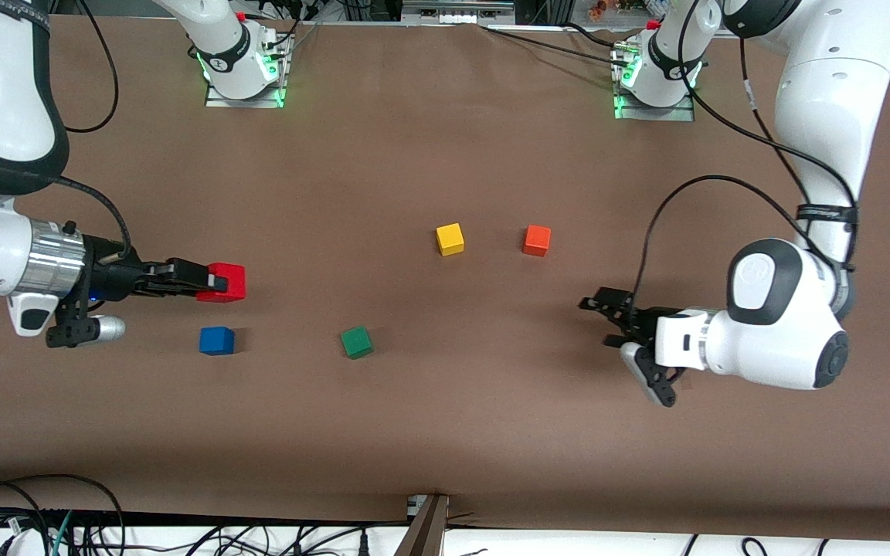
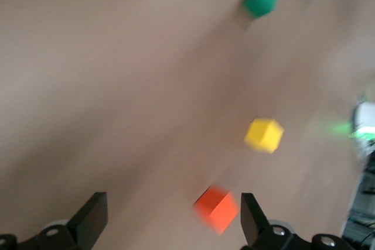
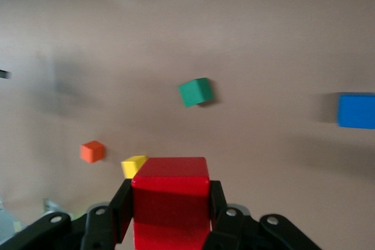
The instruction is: Pass red block to right arm, stack on blue
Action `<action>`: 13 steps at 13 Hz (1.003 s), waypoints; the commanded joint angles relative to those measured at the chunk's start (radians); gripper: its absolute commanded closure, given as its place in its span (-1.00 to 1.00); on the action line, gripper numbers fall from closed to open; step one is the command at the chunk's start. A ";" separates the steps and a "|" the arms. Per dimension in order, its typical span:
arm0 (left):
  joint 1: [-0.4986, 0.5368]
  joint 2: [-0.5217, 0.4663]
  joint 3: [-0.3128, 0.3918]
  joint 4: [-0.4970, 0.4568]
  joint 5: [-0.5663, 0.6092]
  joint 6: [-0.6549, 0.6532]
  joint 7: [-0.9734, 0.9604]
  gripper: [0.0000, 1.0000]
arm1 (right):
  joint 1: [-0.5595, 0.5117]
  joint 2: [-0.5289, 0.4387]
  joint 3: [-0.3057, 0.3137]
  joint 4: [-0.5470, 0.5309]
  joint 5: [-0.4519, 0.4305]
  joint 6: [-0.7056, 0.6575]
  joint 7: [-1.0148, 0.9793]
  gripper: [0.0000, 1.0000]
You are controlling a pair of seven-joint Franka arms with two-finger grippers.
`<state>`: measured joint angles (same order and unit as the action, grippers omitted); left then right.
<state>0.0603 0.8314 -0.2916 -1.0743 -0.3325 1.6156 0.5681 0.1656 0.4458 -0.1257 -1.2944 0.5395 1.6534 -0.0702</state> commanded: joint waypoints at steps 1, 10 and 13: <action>-0.016 -0.056 0.124 0.056 0.133 -0.097 -0.017 -1.00 | 0.005 -0.059 -0.005 -0.098 -0.117 0.075 -0.054 0.75; -0.010 -0.441 0.333 -0.192 0.323 0.142 -0.022 -1.00 | -0.003 0.014 -0.006 -0.330 -0.299 0.462 -0.060 0.75; -0.005 -0.584 0.332 -0.294 0.354 0.065 -0.204 -1.00 | -0.002 0.073 -0.009 -0.329 -0.302 0.525 -0.057 0.75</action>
<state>0.0612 0.3768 0.0415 -1.2204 -0.0083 1.7005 0.4710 0.1631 0.4983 -0.1321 -1.6215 0.2536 2.1443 -0.1286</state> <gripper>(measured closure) 0.000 0.445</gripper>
